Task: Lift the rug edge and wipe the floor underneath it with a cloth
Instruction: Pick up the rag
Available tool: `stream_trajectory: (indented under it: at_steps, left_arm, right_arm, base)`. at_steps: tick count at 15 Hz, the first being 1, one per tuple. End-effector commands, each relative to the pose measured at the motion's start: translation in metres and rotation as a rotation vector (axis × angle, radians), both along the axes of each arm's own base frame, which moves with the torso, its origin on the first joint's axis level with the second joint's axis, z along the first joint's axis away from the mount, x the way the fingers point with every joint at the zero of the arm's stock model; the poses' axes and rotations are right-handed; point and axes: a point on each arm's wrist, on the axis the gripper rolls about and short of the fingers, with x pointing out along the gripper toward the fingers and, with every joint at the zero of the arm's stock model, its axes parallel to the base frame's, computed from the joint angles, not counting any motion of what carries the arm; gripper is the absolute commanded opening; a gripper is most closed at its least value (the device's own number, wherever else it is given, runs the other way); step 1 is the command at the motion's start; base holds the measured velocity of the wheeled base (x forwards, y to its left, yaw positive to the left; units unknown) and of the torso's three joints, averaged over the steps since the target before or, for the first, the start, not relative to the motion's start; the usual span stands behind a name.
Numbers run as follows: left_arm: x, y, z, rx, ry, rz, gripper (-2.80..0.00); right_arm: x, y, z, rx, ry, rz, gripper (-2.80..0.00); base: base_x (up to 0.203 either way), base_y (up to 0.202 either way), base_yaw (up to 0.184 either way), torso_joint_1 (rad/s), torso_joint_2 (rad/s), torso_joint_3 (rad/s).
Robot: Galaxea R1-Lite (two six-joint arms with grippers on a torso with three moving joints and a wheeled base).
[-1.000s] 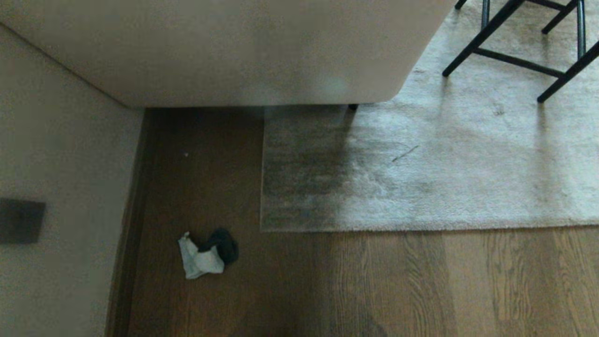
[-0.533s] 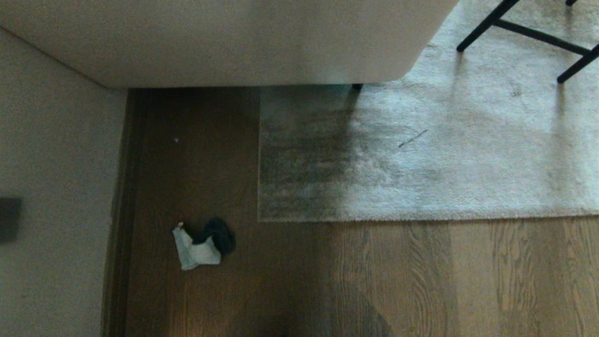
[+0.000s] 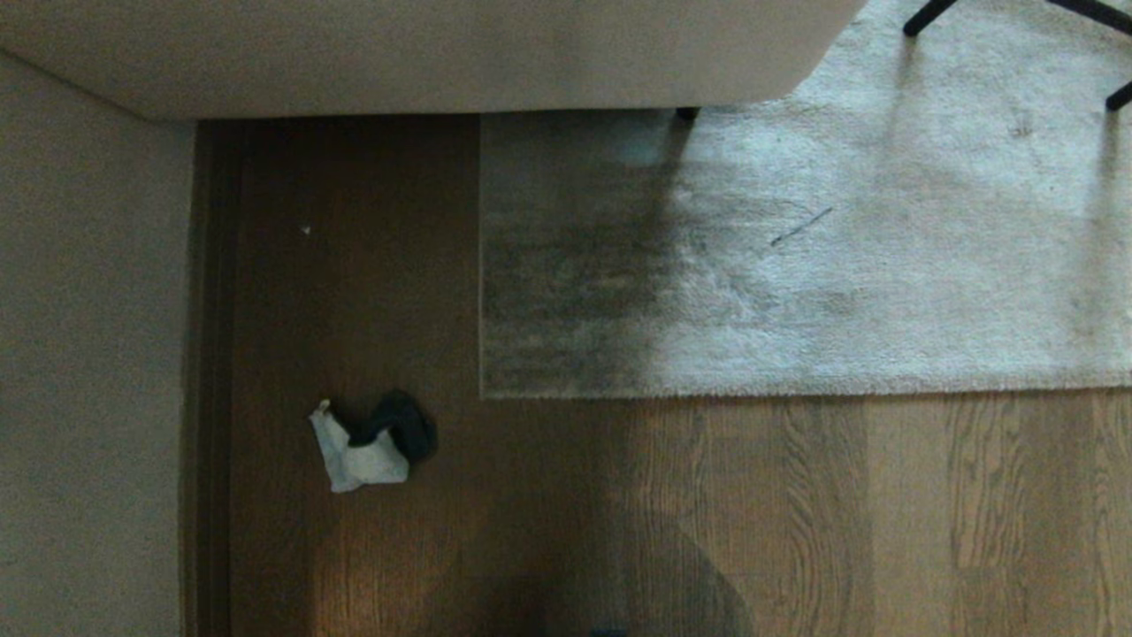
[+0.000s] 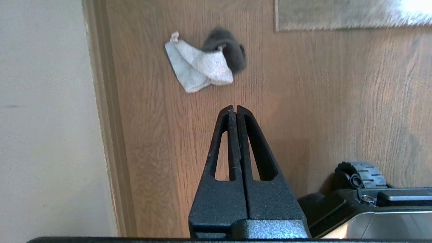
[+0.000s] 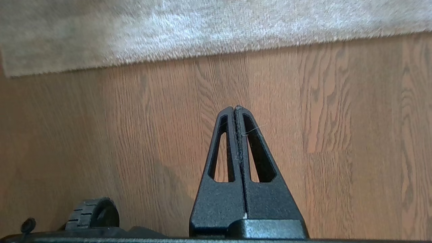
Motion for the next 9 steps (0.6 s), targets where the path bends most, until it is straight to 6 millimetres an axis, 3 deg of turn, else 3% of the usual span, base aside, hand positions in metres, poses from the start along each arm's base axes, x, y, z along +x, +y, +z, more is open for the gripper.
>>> stream_trajectory:
  at_steps: [1,9]
  left_arm:
    - [0.0000,0.0000,-0.0002,-0.001,0.001,0.000,-2.80]
    - [0.0000,0.0001,-0.0002,-0.004,0.001,0.006,-2.80]
  right_arm:
    - [0.0001,0.0000,0.0000,0.001,0.002,0.000,-2.80]
    - [0.0001,0.0000,0.0000,0.001,0.002,0.000,-2.80]
  base:
    - [0.000,0.000,0.000,0.002,0.01,-0.204]
    - [0.000,0.000,0.000,0.000,0.00,-0.198]
